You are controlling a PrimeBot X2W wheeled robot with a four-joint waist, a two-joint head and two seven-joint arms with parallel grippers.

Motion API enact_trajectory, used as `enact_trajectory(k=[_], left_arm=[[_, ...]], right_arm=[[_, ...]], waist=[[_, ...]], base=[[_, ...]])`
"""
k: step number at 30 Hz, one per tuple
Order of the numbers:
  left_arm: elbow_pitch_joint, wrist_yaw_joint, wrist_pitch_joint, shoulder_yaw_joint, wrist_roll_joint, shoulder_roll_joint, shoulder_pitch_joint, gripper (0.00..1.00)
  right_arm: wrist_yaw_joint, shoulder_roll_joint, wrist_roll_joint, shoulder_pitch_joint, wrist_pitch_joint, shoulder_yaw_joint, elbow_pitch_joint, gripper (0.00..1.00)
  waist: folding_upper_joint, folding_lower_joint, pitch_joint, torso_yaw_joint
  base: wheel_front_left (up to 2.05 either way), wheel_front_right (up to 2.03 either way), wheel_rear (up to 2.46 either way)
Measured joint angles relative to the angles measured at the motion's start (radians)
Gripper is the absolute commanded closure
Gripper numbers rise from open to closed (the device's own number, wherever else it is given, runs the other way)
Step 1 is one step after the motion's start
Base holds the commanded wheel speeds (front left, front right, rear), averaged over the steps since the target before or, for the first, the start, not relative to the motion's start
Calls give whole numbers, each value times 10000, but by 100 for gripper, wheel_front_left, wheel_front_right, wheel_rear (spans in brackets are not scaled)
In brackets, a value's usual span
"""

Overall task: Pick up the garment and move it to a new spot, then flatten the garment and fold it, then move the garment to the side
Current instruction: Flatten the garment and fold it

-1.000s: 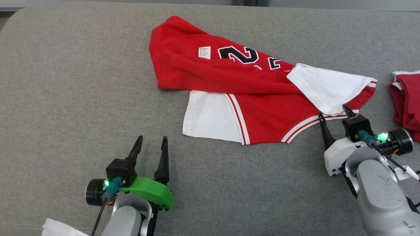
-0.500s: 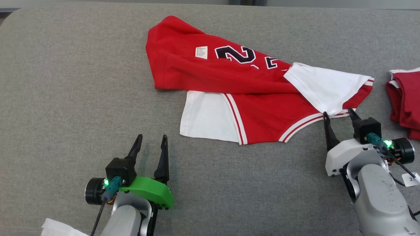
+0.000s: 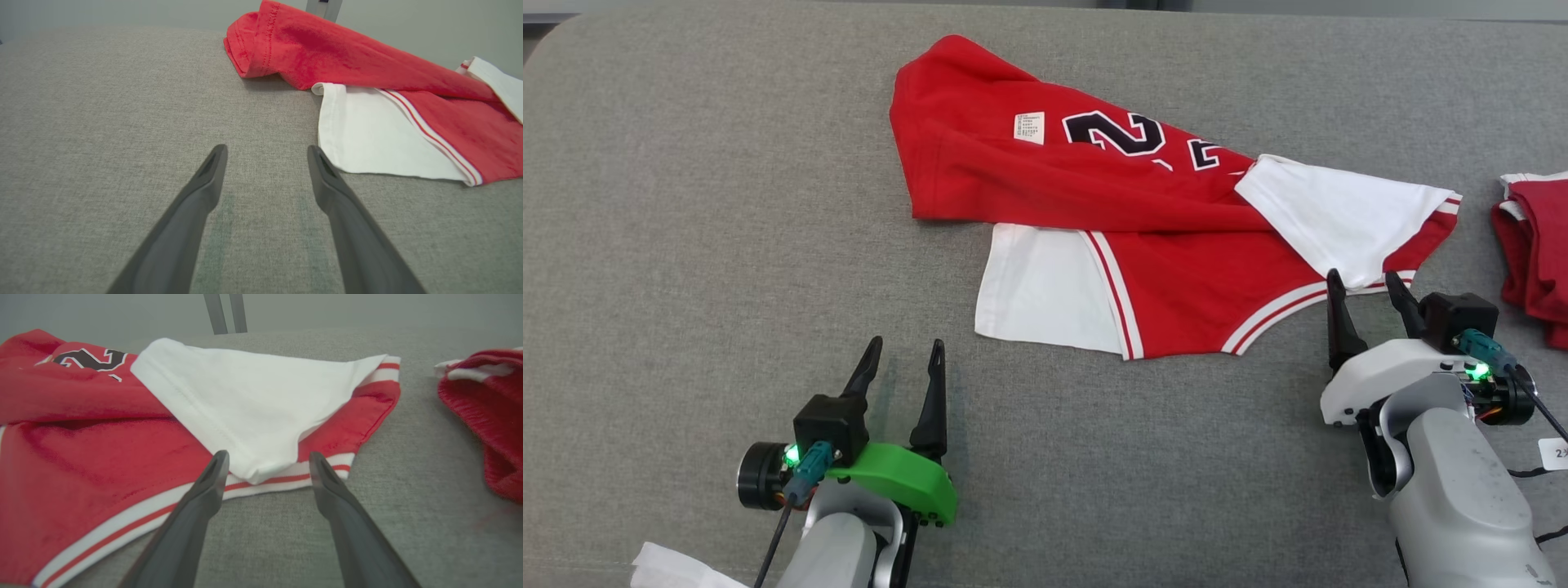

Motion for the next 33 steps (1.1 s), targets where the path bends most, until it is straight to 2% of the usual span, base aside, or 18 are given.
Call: enact_trajectory(k=[11, 13, 14, 15, 16, 17, 24, 30, 33], left_arm=[[29, -27, 0, -6, 75, 0, 55, 0], [13, -29, 0, 0, 96, 0, 55, 0], [4, -29, 0, 4, 96, 0, 55, 0], [-2, -29, 0, 8, 98, 0, 54, 0], [-4, -29, 0, 8, 100, 0, 53, 0], [-6, -29, 0, 8, 100, 0, 52, 0], [40, -35, 0, -44, 161, 0, 12, 0], [150, -84, 0, 73, 303, 0, 49, 0], [238, -82, 0, 209, 305, 2, 324, 0]], right_arm=[[0, 44, 836, -269, 0, -19, 366, 2], [0, 67, 997, -286, 0, -46, 378, 15], [0, 67, 1028, -303, 0, -36, 380, 44], [0, 71, 1049, -333, 0, -29, 387, 56], [0, 81, 1095, -367, 0, -40, 422, 84], [0, 82, 1137, -403, 0, -44, 483, 100], [0, 33, 1011, -652, -2, -146, 640, 100], [0, 123, 972, -637, -2, -305, 15, 100], [0, 224, 1490, -102, -2, -107, -489, 100]], waist=[[0, 0, 55, 139], [0, 0, 83, 152], [0, 0, 97, 153], [0, 0, 114, 152], [0, 0, 133, 149], [0, 0, 151, 147], [0, 0, 268, 183], [0, 0, 126, 202], [0, 0, -128, 154]], base=[[0, 0, 0], [0, 0, 0], [0, 0, 0], [0, 0, 0], [0, 0, 0], [0, 0, 0], [0, 0, 0], [0, 0, 0], [0, 0, 0]])
